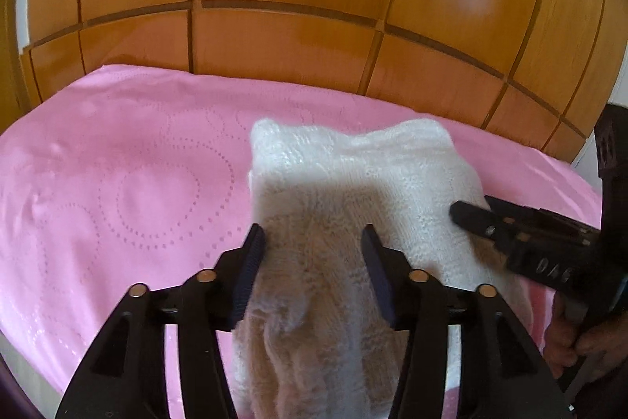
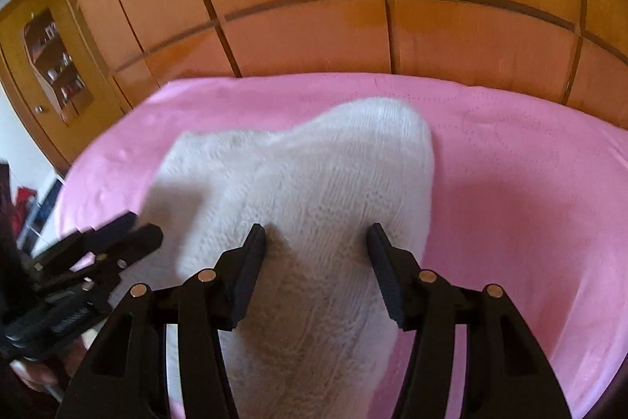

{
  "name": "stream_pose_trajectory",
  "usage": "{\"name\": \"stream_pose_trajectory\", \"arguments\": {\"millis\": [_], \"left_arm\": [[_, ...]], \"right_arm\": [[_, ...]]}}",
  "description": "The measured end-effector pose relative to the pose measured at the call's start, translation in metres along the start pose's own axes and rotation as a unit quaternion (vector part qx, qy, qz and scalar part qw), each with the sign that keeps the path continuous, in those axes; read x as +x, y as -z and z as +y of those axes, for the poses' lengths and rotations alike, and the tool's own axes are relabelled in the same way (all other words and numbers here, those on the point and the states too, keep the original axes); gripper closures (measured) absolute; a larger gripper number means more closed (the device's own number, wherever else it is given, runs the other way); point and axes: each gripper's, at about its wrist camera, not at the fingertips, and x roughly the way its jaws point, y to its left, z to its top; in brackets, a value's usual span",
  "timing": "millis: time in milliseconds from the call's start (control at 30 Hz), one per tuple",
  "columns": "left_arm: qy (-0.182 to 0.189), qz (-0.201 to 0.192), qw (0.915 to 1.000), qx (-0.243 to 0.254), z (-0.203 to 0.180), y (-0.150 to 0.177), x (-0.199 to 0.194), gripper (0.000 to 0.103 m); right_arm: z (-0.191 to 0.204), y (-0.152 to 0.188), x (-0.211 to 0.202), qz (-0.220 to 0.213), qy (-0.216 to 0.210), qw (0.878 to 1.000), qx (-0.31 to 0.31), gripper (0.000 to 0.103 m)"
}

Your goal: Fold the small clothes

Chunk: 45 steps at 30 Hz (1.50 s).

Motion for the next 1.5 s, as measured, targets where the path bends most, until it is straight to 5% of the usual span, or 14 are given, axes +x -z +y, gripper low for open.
{"name": "stream_pose_trajectory", "arguments": {"millis": [567,800,1100,1200,1267,1500], "left_arm": [[-0.010,0.006,0.9999,0.004,0.005,0.014,-0.001,0.050],[-0.008,0.018,0.9998,-0.008,0.012,0.024,0.004,0.047],[-0.012,0.019,0.9997,-0.006,0.012,0.030,0.000,0.041],[-0.015,0.017,0.9997,-0.005,0.012,0.032,-0.003,0.038],[-0.015,0.017,0.9997,-0.004,0.013,0.033,-0.004,0.038],[-0.014,0.018,0.9997,-0.005,0.016,0.033,-0.005,0.034]], "right_arm": [[0.009,0.036,-0.050,-0.043,0.019,0.998,-0.052,0.040],[0.016,0.074,-0.026,-0.003,0.030,0.997,-0.067,0.043],[0.006,0.072,-0.025,0.002,0.007,0.999,-0.033,0.041],[-0.001,0.065,-0.025,0.010,-0.001,1.000,-0.025,0.034],[-0.005,0.063,-0.028,0.011,-0.005,1.000,-0.018,0.020],[-0.044,0.041,-0.042,0.006,-0.054,0.998,0.042,0.005]]}}
